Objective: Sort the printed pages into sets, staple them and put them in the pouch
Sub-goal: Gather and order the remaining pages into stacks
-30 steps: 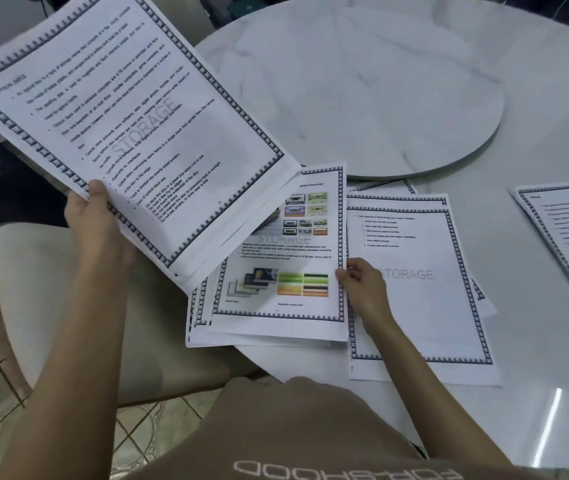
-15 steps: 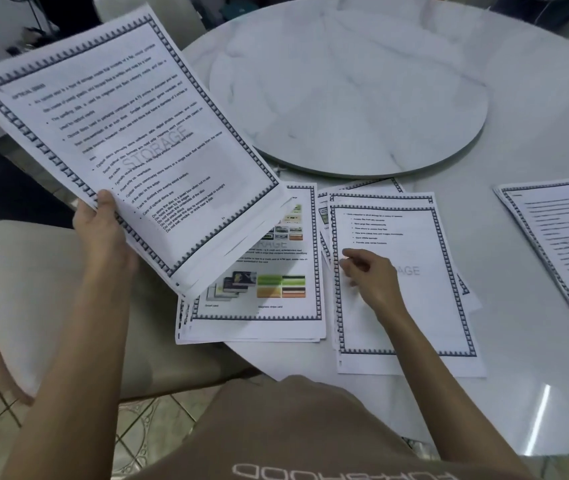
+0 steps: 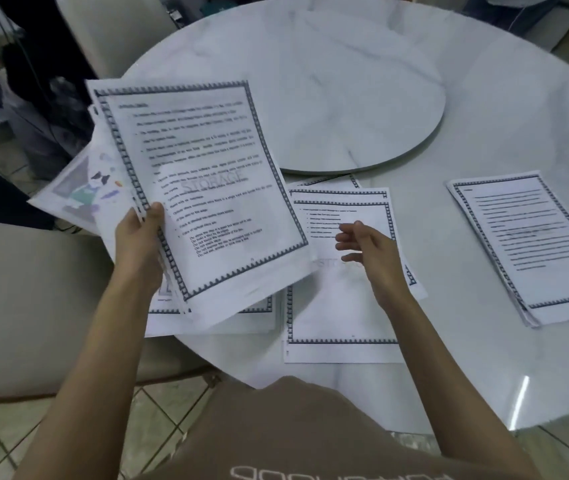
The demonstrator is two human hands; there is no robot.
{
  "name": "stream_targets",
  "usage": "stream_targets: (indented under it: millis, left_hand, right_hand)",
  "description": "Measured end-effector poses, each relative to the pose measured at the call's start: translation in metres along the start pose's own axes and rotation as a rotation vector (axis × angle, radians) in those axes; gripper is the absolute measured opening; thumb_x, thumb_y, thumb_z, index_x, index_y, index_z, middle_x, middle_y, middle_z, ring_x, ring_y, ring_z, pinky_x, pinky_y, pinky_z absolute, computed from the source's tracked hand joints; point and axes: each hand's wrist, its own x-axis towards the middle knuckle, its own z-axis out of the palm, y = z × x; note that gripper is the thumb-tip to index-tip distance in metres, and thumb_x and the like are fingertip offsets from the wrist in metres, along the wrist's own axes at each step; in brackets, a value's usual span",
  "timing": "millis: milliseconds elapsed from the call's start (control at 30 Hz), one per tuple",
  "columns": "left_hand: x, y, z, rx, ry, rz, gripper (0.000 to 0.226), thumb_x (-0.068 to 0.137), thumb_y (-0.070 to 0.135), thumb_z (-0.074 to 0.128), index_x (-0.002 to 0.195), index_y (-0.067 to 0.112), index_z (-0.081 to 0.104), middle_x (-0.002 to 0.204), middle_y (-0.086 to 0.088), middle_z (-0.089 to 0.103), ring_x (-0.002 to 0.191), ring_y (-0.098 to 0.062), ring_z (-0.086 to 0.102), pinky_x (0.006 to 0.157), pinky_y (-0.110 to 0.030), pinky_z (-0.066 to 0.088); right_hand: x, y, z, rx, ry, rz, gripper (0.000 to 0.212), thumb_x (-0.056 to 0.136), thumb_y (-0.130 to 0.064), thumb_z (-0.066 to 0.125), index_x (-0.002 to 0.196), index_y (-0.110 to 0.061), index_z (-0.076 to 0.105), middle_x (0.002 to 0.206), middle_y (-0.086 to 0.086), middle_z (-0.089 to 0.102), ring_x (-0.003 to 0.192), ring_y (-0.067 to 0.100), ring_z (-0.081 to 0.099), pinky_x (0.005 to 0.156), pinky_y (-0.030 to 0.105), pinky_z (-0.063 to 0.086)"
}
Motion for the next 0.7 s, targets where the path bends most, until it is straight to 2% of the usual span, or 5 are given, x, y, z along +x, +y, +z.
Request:
stream_targets:
  millis: [100, 267, 400, 533, 700]
  left_hand:
    - [-0.017, -0.013, 0.022, 0.055, -0.069, -0.059, 0.023, 0.097, 0.02, 0.045, 0.117, 0.012, 0.053, 0.097, 0.002, 0.065, 0.082, -0.01, 0.065, 0.063, -0.02, 0.057]
    - [-0.039, -0.026, 0.048, 0.077, -0.154, -0.148, 0.017, 0.095, 0.022, 0.05, 0.109, 0.014, 0.055, 0.094, -0.002, 0.067, 0.083, -0.018, 0.066, 0.067, -0.03, 0.057]
    - [-0.046, -0.031, 0.061, 0.071, -0.213, -0.216, 0.013, 0.094, 0.024, 0.052, 0.102, 0.017, 0.058, 0.095, -0.004, 0.068, 0.084, -0.021, 0.067, 0.072, -0.035, 0.056]
    - [-0.053, -0.034, 0.07, 0.077, -0.296, -0.269, 0.013, 0.092, 0.025, 0.053, 0.096, 0.018, 0.063, 0.087, -0.001, 0.072, 0.077, -0.018, 0.071, 0.065, -0.032, 0.058]
    - [-0.062, -0.04, 0.085, 0.125, -0.269, -0.272, 0.018, 0.092, 0.025, 0.054, 0.104, 0.013, 0.059, 0.091, -0.001, 0.068, 0.076, -0.014, 0.068, 0.063, -0.025, 0.058]
  right_hand:
    - [0.003, -0.004, -0.02, -0.03, -0.051, -0.015, 0.021, 0.096, -0.026, 0.047, 0.1, -0.015, 0.064, 0.091, 0.002, 0.066, 0.083, 0.016, 0.063, 0.071, 0.027, 0.051]
    - [0.008, 0.003, -0.045, -0.097, 0.001, 0.025, 0.01, 0.092, -0.023, 0.055, 0.096, -0.019, 0.063, 0.092, -0.002, 0.064, 0.084, 0.014, 0.061, 0.069, 0.023, 0.05]
    - [0.006, 0.017, -0.056, -0.173, -0.058, 0.18, 0.026, 0.09, -0.033, 0.057, 0.111, -0.018, 0.058, 0.104, 0.0, 0.064, 0.095, 0.023, 0.063, 0.09, 0.038, 0.051]
    - [-0.002, 0.02, -0.06, -0.147, -0.167, 0.217, 0.038, 0.09, -0.037, 0.056, 0.115, -0.009, 0.058, 0.114, 0.005, 0.065, 0.105, 0.022, 0.062, 0.095, 0.035, 0.049]
    - [-0.005, 0.018, -0.074, -0.113, -0.058, 0.141, 0.048, 0.084, -0.036, 0.064, 0.092, 0.01, 0.054, 0.087, 0.028, 0.059, 0.071, 0.033, 0.054, 0.073, 0.041, 0.048]
